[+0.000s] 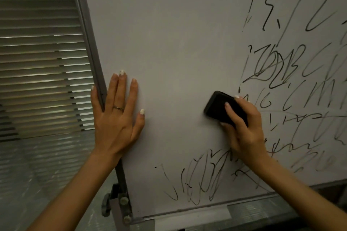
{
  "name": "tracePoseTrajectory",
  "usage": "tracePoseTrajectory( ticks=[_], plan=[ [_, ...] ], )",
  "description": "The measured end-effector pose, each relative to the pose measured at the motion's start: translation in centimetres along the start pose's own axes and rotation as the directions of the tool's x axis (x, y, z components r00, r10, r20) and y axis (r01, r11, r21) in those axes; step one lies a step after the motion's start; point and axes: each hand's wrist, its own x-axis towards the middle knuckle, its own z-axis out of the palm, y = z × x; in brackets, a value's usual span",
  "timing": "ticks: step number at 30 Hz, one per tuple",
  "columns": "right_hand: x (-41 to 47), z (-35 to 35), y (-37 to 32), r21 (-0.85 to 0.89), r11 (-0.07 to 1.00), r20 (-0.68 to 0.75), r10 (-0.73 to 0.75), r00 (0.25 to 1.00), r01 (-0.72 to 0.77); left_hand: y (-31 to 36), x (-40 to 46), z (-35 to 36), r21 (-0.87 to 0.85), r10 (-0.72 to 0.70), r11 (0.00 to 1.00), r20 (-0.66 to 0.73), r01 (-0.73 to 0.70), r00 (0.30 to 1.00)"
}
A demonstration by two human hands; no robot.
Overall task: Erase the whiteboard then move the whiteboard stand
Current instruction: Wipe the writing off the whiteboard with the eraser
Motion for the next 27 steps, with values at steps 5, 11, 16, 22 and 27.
tracePoseTrajectory(
  ticks=[5, 11, 16, 22, 27],
  plan=[
    [-3.6, 1.3, -1.7, 0.016, 0.999, -0.014, 0.044, 0.999, -0.043, -0.2, 0.0, -0.1, 0.005, -0.001, 1.000, 0.006, 0.001, 1.000],
    [-6.4, 0.1, -0.2, -0.048, 0.976, 0.173, -0.200, 0.964, 0.211, 0.1, 0.1, 0.0, 0.025, 0.001, 1.000, -0.013, -0.001, 1.000],
    [-4.4, 0.0, -0.7, -0.025, 0.959, 0.174, -0.274, 0.946, 0.282, 0.1, 0.0, 0.2, 0.033, -0.019, 0.999, -0.028, 0.020, 0.999],
    [-1.2, 2.8, -4.6, 0.105, 0.945, 0.114, -0.322, 0.940, 0.311, 0.4, 0.0, 0.1, 0.034, -0.025, 0.999, -0.013, 0.026, 1.000],
    [-1.6, 4.9, -8.2, 0.167, 0.952, 0.085, -0.272, 0.959, 0.255, 0.1, -0.4, 0.0, 0.051, -0.042, 0.998, 0.006, 0.041, 0.999]
  ],
)
